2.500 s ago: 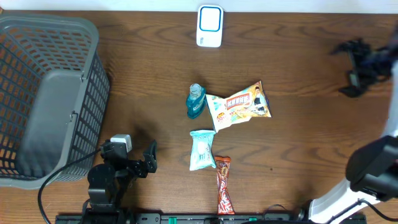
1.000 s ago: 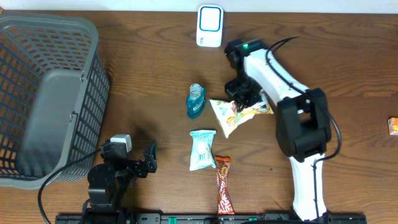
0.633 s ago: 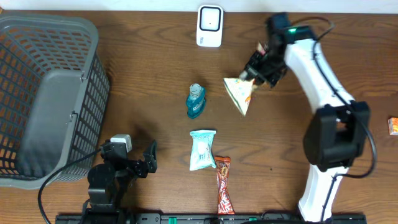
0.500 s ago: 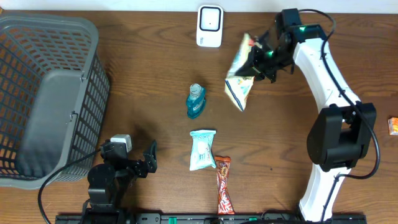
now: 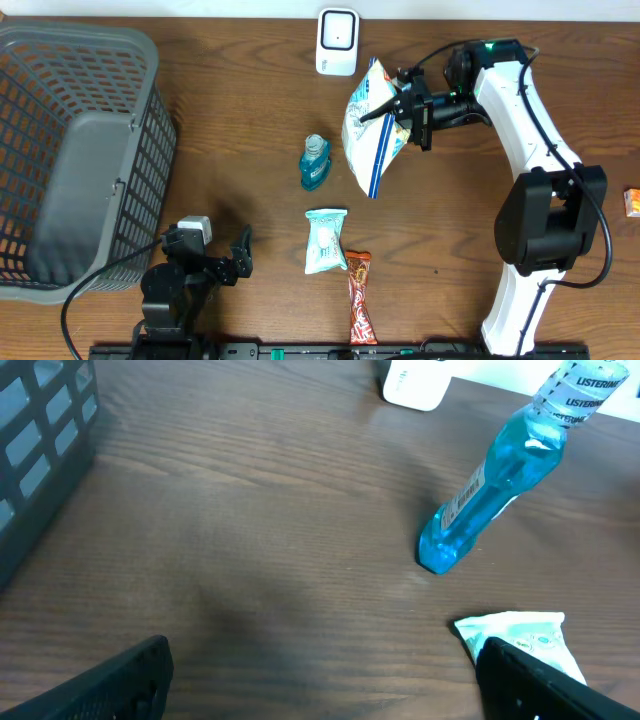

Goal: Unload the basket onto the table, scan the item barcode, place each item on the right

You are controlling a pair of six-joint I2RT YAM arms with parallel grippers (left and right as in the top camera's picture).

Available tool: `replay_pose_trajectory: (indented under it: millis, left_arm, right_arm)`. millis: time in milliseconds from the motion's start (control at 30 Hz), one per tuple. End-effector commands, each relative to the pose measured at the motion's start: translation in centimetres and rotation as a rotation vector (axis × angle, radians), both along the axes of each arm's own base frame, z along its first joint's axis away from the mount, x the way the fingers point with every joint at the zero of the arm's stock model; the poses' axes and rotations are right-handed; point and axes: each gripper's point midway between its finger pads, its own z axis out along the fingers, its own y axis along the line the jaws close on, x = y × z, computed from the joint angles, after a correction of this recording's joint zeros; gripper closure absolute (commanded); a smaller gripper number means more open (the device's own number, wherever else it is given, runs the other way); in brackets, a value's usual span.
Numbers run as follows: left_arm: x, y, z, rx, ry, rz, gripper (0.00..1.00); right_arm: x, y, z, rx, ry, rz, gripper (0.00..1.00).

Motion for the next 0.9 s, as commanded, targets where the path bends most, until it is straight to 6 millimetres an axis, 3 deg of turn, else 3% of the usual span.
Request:
replay_pose_trajectory:
  millis: [0,100,533,767,867]
  left_arm:
    - [-0.3,-0.1,-0.6,-0.002,0.022,-0.007,0.04]
    - [-0.3,-0.1,-0.6,-0.002,0.022,-0.007,0.04]
    - [-0.3,-0.1,-0.6,-0.002,0.022,-0.007,0.04]
    - [-0.3,-0.1,-0.6,-0.002,0.022,-0.007,0.04]
    - [-0.3,-0.1,-0.6,-0.002,0.022,-0.006,0.03]
  right_arm:
    - [0.3,0.0,2.0,0.066,0.136,-0.043,0.99]
    - [0.3,0.0,2.0,0.052,0.225,-0.048,0.99]
    - [0.1,-0.1,1.3,0.007,0.236,-0.038,0.99]
    - [-0.6,-0.5,2.8,0.037,-0.051,-0.024,0.99]
    - [-1.6,-1.3,2.6,-0.054,-0.128,-0.002,0.99]
